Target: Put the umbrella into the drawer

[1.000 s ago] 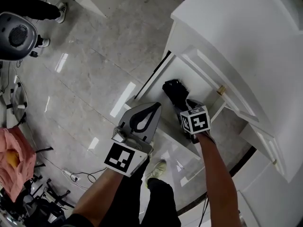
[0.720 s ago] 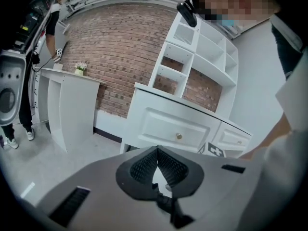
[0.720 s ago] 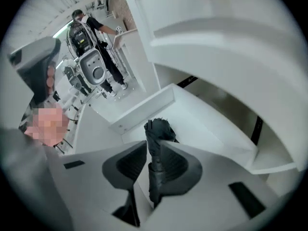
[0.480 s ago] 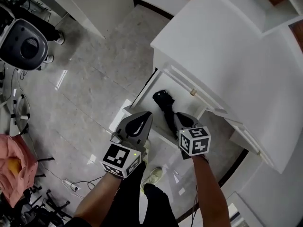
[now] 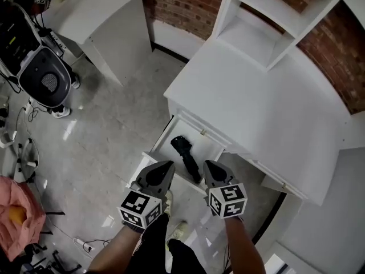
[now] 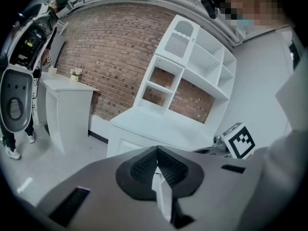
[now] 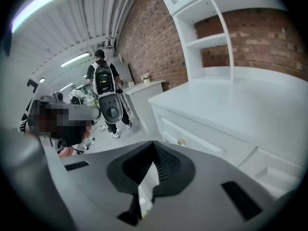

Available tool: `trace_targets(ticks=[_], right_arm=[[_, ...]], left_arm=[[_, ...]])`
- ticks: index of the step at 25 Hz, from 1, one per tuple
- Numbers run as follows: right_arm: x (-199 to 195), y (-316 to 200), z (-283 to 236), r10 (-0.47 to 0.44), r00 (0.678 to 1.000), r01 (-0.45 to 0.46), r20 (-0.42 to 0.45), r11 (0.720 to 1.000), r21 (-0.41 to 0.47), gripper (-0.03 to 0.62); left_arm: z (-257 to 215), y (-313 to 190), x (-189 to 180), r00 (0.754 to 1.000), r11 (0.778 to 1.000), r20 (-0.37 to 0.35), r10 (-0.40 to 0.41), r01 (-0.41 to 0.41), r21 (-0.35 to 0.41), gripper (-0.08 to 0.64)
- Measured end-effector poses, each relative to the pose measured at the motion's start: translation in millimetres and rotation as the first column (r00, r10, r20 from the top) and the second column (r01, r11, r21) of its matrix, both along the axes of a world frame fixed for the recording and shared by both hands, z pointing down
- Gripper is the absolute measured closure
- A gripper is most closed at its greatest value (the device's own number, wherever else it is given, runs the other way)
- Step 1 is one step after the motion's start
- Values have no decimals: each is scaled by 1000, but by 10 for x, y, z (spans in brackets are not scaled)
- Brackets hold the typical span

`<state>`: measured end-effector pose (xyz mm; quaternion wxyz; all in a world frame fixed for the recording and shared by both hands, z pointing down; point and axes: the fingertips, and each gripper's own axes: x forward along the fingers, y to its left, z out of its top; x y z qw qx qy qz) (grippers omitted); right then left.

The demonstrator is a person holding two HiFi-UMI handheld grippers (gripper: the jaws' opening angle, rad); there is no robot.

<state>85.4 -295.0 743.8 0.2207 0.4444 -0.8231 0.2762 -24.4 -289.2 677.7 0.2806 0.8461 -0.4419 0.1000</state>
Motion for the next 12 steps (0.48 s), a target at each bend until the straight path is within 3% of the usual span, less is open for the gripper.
trace_targets(ticks=[6, 12], right_arm=[[177, 180, -900, 36, 999, -38, 17, 987, 155, 588], [247, 425, -1908, 78, 996, -83, 32, 967, 242, 588]], left_arm=[[-657, 197, 146, 1000, 999, -19, 12, -11, 52, 554], [-1532, 326, 115, 999, 996, -29, 31, -28, 88, 554]])
